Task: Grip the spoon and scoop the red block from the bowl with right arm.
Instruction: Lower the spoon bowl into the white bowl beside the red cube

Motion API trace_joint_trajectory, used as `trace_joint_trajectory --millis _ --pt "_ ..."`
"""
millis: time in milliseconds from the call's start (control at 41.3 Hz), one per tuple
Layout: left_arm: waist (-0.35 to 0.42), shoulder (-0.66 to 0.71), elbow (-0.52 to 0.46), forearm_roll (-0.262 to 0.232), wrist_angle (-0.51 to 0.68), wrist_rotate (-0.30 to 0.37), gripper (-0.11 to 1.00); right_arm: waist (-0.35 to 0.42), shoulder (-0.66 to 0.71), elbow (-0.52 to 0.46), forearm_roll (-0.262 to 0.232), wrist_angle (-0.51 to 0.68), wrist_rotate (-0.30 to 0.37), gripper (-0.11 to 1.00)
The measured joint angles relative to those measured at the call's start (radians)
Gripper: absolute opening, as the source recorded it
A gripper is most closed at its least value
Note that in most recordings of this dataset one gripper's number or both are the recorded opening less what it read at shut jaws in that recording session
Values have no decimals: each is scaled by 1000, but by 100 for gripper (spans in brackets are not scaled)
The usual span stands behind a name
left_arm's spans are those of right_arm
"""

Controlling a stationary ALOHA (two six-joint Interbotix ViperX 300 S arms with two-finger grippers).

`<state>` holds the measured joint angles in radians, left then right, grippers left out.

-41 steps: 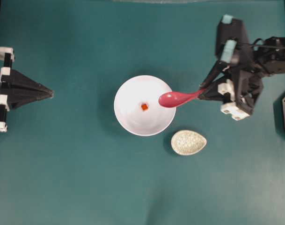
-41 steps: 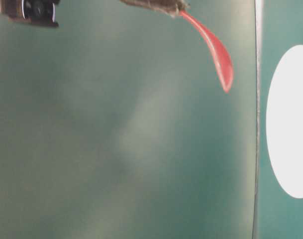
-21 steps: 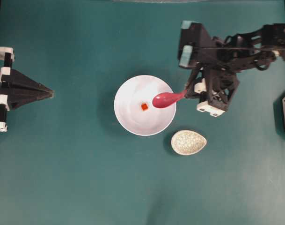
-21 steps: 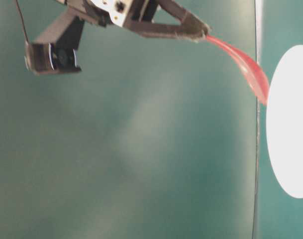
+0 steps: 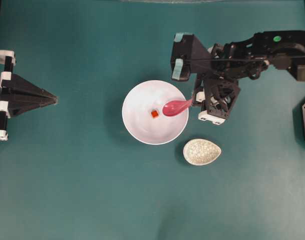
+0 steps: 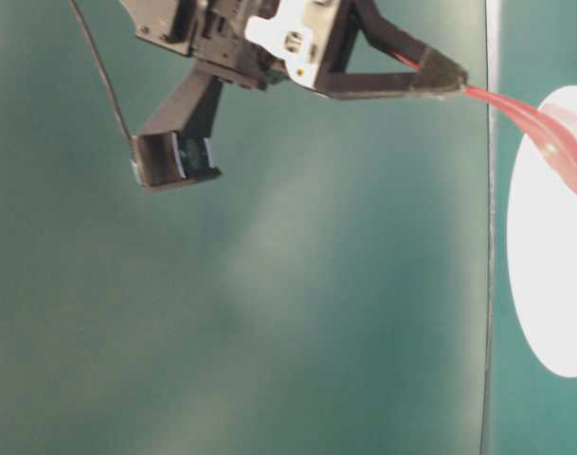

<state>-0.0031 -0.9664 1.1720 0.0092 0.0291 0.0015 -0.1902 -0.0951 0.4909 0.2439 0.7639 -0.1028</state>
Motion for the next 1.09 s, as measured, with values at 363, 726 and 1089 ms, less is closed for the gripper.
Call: trace_joint_trajectory --millis 363,726,1089 --pt "0 0 0 0 0 2 0 2 49 0 -2 -46 -9 24" --pt "0 0 0 0 0 0 0 2 77 0 -2 -54 -11 24" --pt "0 0 0 0 0 2 0 23 106 -12 -2 -83 -14 24"
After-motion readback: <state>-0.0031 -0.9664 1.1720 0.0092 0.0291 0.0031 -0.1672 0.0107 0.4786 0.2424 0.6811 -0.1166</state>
